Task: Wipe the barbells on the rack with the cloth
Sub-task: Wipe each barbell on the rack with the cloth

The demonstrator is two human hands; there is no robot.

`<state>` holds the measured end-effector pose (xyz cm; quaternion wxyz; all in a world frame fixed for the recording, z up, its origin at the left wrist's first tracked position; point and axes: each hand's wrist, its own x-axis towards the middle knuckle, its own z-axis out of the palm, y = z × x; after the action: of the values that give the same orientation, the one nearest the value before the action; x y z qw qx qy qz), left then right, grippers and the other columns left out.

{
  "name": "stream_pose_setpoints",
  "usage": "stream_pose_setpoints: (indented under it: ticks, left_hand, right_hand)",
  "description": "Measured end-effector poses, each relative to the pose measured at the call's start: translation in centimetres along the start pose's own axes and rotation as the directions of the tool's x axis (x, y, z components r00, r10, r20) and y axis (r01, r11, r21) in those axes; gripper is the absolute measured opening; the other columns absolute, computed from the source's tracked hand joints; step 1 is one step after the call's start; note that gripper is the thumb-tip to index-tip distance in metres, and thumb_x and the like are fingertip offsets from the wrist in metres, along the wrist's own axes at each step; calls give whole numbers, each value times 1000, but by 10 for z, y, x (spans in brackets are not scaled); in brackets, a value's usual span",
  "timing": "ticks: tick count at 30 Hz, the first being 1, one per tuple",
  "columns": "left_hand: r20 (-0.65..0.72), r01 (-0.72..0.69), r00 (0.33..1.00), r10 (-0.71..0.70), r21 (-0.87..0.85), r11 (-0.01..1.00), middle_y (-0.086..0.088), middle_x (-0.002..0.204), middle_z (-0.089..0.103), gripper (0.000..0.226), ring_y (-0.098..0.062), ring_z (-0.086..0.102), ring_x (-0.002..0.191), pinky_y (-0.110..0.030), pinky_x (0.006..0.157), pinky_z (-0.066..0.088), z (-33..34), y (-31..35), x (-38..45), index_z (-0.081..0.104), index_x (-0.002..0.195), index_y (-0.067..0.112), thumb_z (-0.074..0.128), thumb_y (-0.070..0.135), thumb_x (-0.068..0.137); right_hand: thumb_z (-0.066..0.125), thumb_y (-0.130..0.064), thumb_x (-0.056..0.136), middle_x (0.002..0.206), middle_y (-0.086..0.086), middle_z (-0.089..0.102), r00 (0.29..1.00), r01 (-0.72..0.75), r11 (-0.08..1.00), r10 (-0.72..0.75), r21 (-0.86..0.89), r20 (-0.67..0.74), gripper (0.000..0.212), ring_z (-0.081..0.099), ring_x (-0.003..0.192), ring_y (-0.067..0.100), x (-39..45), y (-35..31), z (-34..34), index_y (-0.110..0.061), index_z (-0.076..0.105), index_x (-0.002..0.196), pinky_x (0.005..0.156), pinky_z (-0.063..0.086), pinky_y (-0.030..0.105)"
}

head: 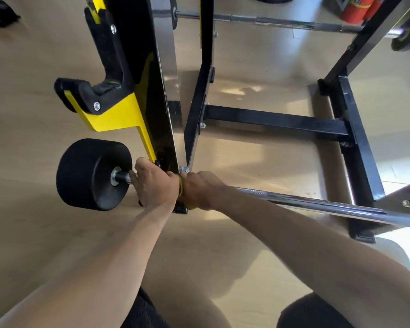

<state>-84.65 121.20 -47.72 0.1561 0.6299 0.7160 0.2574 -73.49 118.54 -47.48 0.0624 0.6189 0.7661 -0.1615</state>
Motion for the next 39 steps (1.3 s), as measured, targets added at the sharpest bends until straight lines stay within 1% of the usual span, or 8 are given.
stream_pose_setpoints:
  ticks: [5,9,17,25,28,32,35,39]
  left_hand:
    - [24,-33,999,35,-76,997,-15,102,57,34,-34,56,106,-50,104,44,-6,-5,5,47,107,3,70,4,83]
    - [25,113,994,-110,-237,965,-18,112,59,50,-30,61,105,-28,78,52,-8,-7,11,40,113,8,77,3,80]
    - [45,83,996,-78,-120,989,-15,112,64,33,-31,60,109,-42,82,57,-6,-6,15,63,115,0,74,13,87]
    - [56,124,992,-116,-145,982,-12,107,71,33,-29,67,103,-41,86,57,-7,-8,18,70,110,3,79,19,83]
    - [82,145,988,-133,-169,975,-13,114,70,39,-28,68,105,-32,80,55,-7,-9,19,67,118,1,78,19,85]
    - [59,207,978,-200,-145,968,-15,112,69,36,-31,67,103,-37,79,59,-4,1,20,67,116,0,77,16,85]
    - [25,228,974,-227,-105,968,-17,112,66,30,-33,64,106,-45,81,59,-4,9,21,67,107,-2,77,10,82]
    - [12,218,976,-218,-78,973,-19,109,62,21,-29,61,95,-32,71,50,-3,16,18,64,99,-5,73,2,82]
  right_hand:
    - [46,-27,99,105,6,62,985,24,992,-44,-122,-170,28,61,81,24,-39,28,14,-15,44,124,82,44,39]
    - [46,-34,99,110,0,60,998,-37,986,28,-163,-56,28,62,91,20,-101,84,11,-19,45,123,91,43,40]
    - [53,-32,98,88,-3,62,982,-90,996,91,-14,168,21,61,73,13,-68,56,-12,-19,45,113,77,56,33]
    - [56,-26,94,100,5,60,998,19,996,-13,85,-65,29,54,74,19,-6,-2,4,-14,47,119,63,47,32]
    - [58,-20,93,90,0,62,995,-62,990,52,128,82,16,58,73,17,-37,38,-3,-15,52,106,63,50,30]
    - [56,-51,94,87,-6,62,905,-191,950,73,246,420,27,58,76,10,-81,104,-17,-24,53,97,70,46,24]
    - [53,-60,90,85,-5,64,871,-284,890,84,357,484,32,62,79,16,-81,113,-18,-28,55,92,73,48,26]
    - [37,-72,88,92,2,64,865,-303,859,65,413,498,60,61,85,19,-26,71,-14,-17,56,103,79,48,30]
